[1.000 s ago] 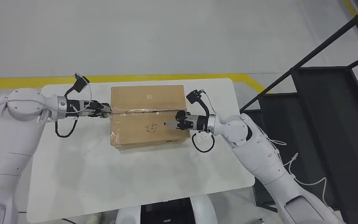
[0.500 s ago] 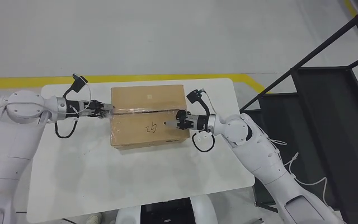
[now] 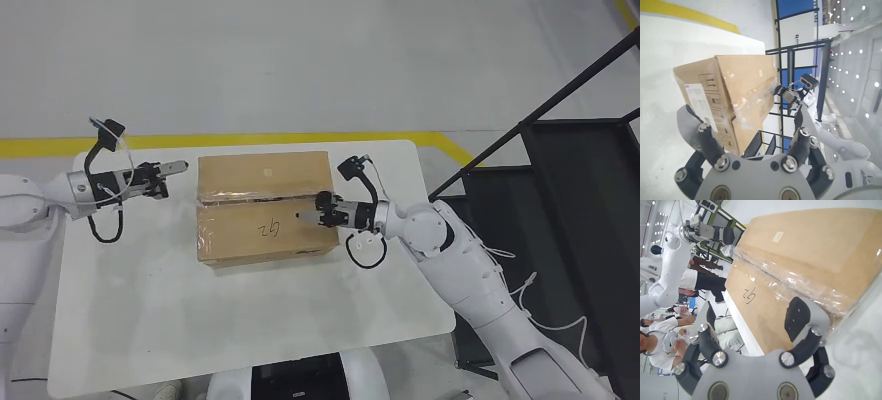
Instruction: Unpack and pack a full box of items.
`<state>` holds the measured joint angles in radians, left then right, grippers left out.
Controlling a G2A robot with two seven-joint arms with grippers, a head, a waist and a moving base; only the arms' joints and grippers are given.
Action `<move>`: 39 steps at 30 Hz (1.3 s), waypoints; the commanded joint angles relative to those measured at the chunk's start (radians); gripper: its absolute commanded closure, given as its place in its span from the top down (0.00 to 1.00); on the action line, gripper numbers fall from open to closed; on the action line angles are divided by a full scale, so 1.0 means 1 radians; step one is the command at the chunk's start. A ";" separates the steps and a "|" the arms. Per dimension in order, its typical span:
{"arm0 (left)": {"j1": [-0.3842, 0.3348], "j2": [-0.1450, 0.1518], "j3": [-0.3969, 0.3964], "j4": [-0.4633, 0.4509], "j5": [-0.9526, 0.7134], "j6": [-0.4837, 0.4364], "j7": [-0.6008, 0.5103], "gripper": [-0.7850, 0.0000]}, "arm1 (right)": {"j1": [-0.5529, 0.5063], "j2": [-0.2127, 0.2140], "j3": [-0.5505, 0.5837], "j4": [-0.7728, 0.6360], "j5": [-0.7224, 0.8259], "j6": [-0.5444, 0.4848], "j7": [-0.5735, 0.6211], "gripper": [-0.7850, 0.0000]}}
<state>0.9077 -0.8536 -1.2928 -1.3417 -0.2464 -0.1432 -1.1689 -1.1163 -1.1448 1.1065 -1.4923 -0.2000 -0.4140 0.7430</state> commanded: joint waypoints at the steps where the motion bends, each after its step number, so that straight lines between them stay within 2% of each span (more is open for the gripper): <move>1: 0.017 0.003 -0.020 -0.046 -0.041 -0.009 -0.009 1.00 | -0.001 0.004 0.020 -0.006 0.028 -0.008 0.009 1.00; 6: 0.013 0.002 -0.019 -0.113 -0.078 -0.011 -0.035 1.00 | 0.004 0.012 0.064 -0.011 0.121 -0.029 0.055 1.00; 11: -0.043 -0.018 0.061 -0.113 -0.115 -0.024 -0.044 1.00 | 0.022 0.018 0.090 -0.011 0.168 -0.028 0.092 1.00; 14: -0.099 -0.041 0.141 -0.073 -0.128 -0.040 -0.034 1.00 | 0.048 0.014 0.082 0.020 0.176 -0.011 0.072 1.00; 19: -0.212 -0.097 0.299 0.035 -0.161 -0.076 -0.016 1.00 | 0.126 -0.003 0.018 0.124 0.203 0.013 0.073 1.00; 25: -0.301 -0.161 0.442 0.161 -0.209 -0.095 -0.026 1.00 | 0.168 -0.023 -0.052 0.209 0.249 -0.001 0.097 1.00; 28: -0.325 -0.185 0.484 0.217 -0.224 -0.098 -0.041 1.00 | 0.169 -0.026 -0.068 0.216 0.251 -0.018 0.113 1.00; 39: -0.357 -0.232 0.543 0.359 -0.247 -0.110 -0.071 1.00 | 0.156 -0.031 -0.092 0.207 0.257 -0.027 0.114 1.00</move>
<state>0.5513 -1.0814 -0.7540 -0.9937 -0.4880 -0.2514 -1.2384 -0.9599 -1.1750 1.0185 -1.2859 0.0545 -0.4410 0.8565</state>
